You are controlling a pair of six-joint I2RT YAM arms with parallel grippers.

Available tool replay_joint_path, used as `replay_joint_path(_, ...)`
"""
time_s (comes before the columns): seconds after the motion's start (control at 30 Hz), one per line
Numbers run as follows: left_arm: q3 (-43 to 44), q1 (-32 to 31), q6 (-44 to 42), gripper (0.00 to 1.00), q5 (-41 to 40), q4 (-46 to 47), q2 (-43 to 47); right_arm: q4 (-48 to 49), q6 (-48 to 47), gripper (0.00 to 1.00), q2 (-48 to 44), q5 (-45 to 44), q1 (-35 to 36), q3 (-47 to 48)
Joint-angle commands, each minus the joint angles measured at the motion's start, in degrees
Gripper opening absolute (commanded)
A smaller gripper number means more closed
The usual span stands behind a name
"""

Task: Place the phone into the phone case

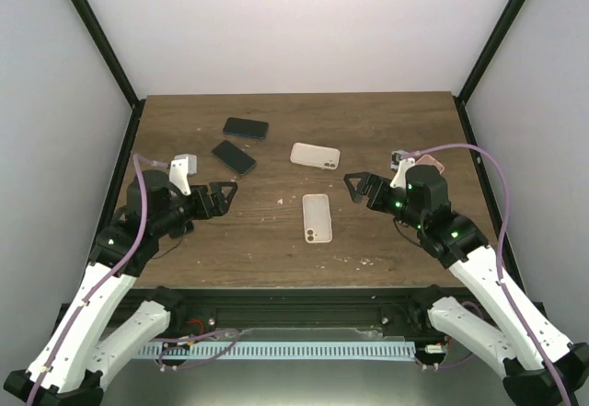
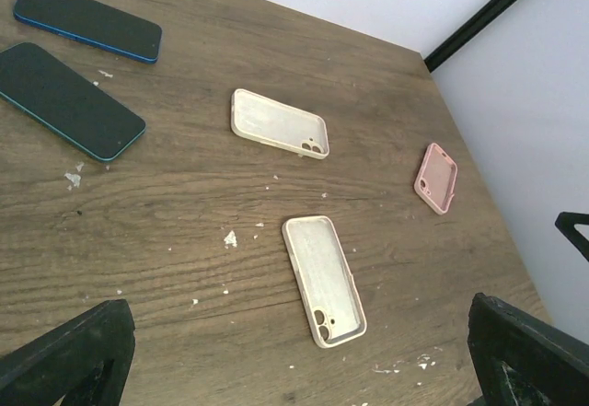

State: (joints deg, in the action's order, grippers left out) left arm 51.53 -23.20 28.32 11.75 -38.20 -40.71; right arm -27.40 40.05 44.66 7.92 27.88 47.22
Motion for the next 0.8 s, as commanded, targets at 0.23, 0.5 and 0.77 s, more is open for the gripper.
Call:
replay_joint_path(0.23,-0.16,-0.26,1.37,1.00,-8.29,0.84,-0.18,1.05,-0.22,1.00,-0.81,0.80,-0.54,1.31)
replay_joint_path(0.5,1.35,0.45,8.74,0.96,-28.24,-7.07,-8.35,1.78,-0.11,1.00,-0.30,2.71,-0.54,0.87)
replay_joint_path(0.77,1.18,10.95,8.38,0.96,-35.00,-6.41,-20.76,2.80,-1.45,1.00,0.70,5.02,-0.55,0.55)
